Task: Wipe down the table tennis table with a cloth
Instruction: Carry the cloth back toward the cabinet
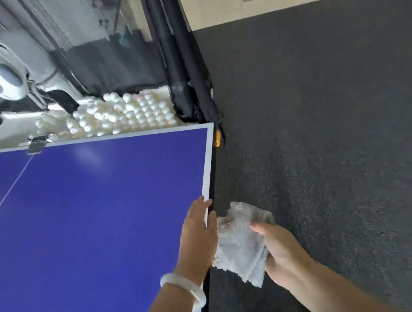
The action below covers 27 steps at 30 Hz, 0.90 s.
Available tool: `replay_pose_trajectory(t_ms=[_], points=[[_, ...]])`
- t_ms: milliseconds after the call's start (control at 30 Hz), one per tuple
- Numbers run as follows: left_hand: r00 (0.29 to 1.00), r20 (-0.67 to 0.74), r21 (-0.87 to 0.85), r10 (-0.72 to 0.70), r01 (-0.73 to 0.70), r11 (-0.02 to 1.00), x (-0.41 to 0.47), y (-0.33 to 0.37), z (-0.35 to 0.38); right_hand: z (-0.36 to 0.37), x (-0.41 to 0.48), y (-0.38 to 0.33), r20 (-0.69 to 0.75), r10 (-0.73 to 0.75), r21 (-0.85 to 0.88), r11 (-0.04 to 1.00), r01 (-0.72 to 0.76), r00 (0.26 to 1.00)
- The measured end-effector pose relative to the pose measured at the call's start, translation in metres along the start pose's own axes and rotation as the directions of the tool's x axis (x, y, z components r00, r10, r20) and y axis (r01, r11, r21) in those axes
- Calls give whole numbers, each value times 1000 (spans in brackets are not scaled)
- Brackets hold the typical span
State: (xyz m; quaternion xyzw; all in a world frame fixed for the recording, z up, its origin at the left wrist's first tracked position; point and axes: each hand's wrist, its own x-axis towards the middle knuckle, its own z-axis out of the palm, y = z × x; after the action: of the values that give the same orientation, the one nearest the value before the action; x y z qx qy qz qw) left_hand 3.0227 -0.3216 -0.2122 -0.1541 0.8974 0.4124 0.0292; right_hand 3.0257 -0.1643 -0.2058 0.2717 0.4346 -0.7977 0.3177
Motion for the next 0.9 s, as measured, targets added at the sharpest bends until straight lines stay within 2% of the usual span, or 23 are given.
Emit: replay_pose_trajectory(t_ms=[67,133,167,233,267,300,333,367,400,433,500,567,600,633,667,700,733,767,800,867,900], points=[[988,-47,27,145,-144,989,-19,33,-2,-3,-26,-17,63,-17,63,998,13,998],[945,-82,23,317,-316,949,-31,68,-4,-5,-45,-37,151,-40,133,991,20,988],[906,-41,20,421,-420,907,-35,84,-5,-4,-52,-47,200,-51,181,983,14,978],[790,132,77,599,-610,789,-38,98,3,-2,-61,-69,245,-53,241,971,-7,968],[778,214,140,591,-623,770,-33,96,6,-1,-63,-80,249,-46,252,968,-19,967],[850,248,236,465,-519,822,-25,91,7,-1,-64,-92,229,-34,258,966,-27,973],[948,201,331,246,-302,894,-14,90,4,-3,-63,-105,185,-44,264,965,-7,982],[996,89,332,26,-55,942,0,90,0,-8,-59,-118,131,-74,272,962,36,989],[995,-7,281,-102,99,955,10,93,-3,-13,-55,-131,97,-109,280,957,78,989],[993,-70,216,-96,109,970,18,100,-1,-17,-51,-143,83,-125,275,956,98,989],[984,-42,160,175,-166,973,32,132,24,-29,-43,-168,67,-88,277,959,66,994],[888,189,124,418,-444,887,40,154,50,-32,-38,-186,78,-26,278,960,3,997],[845,327,195,423,-498,845,51,166,65,-41,-34,-203,108,-26,256,967,-2,994],[855,383,300,349,-473,828,66,175,79,-50,-32,-222,107,-35,232,973,9,994],[911,340,391,233,-363,846,81,188,88,-60,-27,-245,95,-64,230,972,41,993],[961,227,382,157,-236,893,95,206,94,-71,-22,-269,49,-99,222,971,86,994],[985,112,289,131,-158,944,106,227,100,-82,-17,-295,-9,-141,199,970,140,990],[988,36,176,151,-155,972,114,251,106,-93,-13,-320,-49,-173,174,968,179,984],[982,28,80,185,-187,979,120,277,115,-104,-9,-343,-67,-192,150,968,200,979],[964,62,1,257,-258,966,132,321,134,-120,-4,-387,-94,-217,91,970,225,972],[967,69,-32,245,-243,969,138,340,141,-127,-3,-406,-109,-234,75,967,242,966]])
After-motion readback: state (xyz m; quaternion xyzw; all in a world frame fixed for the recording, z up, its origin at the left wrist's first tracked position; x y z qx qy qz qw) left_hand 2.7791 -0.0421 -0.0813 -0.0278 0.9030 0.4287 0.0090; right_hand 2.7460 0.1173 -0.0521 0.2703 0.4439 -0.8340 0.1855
